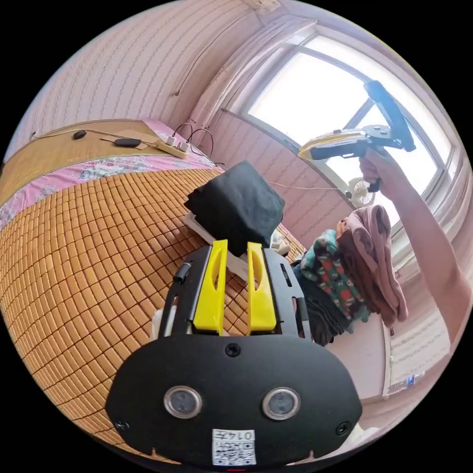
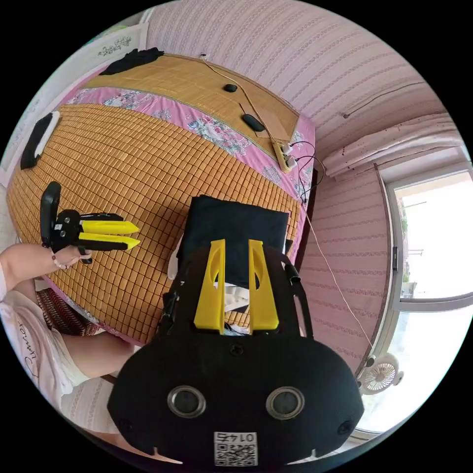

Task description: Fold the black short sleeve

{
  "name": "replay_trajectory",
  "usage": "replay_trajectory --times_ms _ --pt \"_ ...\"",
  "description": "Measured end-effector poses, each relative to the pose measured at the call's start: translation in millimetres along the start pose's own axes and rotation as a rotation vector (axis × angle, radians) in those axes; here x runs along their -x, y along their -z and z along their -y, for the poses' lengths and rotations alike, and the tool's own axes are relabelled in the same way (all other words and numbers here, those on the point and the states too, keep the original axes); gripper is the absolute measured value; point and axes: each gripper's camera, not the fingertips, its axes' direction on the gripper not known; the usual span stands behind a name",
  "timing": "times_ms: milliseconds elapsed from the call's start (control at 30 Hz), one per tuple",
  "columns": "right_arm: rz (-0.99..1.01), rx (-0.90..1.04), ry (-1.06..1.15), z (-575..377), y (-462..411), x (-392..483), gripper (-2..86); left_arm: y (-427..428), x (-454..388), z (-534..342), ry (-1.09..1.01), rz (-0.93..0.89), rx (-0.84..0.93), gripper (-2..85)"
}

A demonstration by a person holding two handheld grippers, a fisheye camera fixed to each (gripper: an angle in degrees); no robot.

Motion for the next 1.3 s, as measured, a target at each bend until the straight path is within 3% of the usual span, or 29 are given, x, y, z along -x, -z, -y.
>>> replay_trajectory --times_ms 133,267,500,700,967,1167,1300 --pt "0.037 -0.068 0.185 39.6 34.4 93.8 8.5 117.2 35.7 -111.3 0.038 0.146 0.004 5.7" --pt "0.189 -0.235 0.396 87.3 61.6 235.4 10.5 267.1 82.5 -255.9 0.288 0.393 0.022 5.4" --pt "0.559 -0.367 0.681 189.4 106.9 485.5 10.0 465.2 144.6 -459.6 0.715 0.71 -0.137 5.4" --pt "0.614 -0.33 0.802 274.5 141.8 626.9 8.9 538.7 207.5 -529.7 0.784 0.805 -0.237 5.6" --pt "0.597 -0.315 0.754 362.1 155.2 695.3 7.3 577.2 329.7 -537.5 0.809 0.86 -0.19 8.4" --pt "0.658 -0.277 0.717 415.1 151.3 726.5 7.2 592.4 378.1 -564.4 0.783 0.81 -0.268 8.6" --pt "0.667 -0.262 0.705 441.6 145.9 746.4 7.2 596.1 390.7 -582.3 0.742 0.793 -0.282 2.6"
